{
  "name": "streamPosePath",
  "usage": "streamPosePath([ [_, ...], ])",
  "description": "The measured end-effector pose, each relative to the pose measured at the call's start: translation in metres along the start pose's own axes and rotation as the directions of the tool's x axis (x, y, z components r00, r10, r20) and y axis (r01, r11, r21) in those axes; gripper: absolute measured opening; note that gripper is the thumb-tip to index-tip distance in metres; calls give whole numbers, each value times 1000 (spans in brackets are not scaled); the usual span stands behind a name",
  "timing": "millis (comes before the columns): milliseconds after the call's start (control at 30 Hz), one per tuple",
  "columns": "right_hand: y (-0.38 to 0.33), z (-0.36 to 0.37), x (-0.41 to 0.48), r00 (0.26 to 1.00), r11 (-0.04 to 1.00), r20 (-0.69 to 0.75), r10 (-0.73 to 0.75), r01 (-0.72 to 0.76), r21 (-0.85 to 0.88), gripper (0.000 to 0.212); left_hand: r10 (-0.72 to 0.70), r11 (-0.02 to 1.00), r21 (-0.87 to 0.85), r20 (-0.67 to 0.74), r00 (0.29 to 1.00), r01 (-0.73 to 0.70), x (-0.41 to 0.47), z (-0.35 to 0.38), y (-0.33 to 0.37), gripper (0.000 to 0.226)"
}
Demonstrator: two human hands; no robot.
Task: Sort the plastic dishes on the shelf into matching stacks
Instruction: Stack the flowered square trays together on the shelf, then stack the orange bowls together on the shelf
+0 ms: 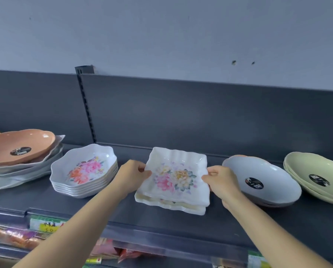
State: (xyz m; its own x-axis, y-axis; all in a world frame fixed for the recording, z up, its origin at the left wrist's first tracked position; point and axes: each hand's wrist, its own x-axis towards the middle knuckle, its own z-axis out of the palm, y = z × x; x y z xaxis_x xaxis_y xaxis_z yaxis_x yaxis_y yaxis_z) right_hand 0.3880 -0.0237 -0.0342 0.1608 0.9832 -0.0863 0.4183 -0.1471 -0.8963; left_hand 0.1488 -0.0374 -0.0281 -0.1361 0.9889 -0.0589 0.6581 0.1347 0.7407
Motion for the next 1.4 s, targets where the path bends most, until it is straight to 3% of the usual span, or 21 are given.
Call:
streamPosePath([
  [167, 7, 6, 1, 1000, 998, 27, 1, 0, -56, 30, -6, 988, 156, 5, 1000, 5, 2, 4, -5, 31],
  [367, 13, 5, 3, 995, 993, 96, -30, 41, -110, 29, -21, 990, 142, -1, 1000, 21, 3, 8, -9, 27],
  [800, 0, 0, 6, 986, 982, 163, -40, 69, -174, 23, -25, 982, 187, -95, 995, 42, -7, 10, -9, 42],
  [900, -19, -5, 7, 983, 969, 132, -124, 149, -199, 44, 38, 977, 215, -180, 983, 2, -17, -1, -1, 45],
  [933, -28, -5, 7, 975, 954, 129, -180, 205, -217, 39, 77, 973, 231, -224, 972, -24, -23, -8, 4, 43],
  [1000, -47, 0, 6, 955, 933, 164, -247, 280, -227, 5, 152, 959, 277, -299, 942, -67, -33, -27, 11, 34],
  [1067, -66, 12, 5, 932, 912, 203, -301, 343, -225, 36, 189, 946, 317, -367, 911, -69, -42, -50, 13, 23],
  [1233, -116, 65, -12, 859, 855, 329, -392, 472, -215, 39, 174, 945, 327, -523, 834, 8, -62, -127, -28, 24],
  [1400, -163, 139, -30, 789, 833, 452, -416, 530, -159, 42, 25, 946, 269, -622, 782, 184, -65, -206, -95, 35],
])
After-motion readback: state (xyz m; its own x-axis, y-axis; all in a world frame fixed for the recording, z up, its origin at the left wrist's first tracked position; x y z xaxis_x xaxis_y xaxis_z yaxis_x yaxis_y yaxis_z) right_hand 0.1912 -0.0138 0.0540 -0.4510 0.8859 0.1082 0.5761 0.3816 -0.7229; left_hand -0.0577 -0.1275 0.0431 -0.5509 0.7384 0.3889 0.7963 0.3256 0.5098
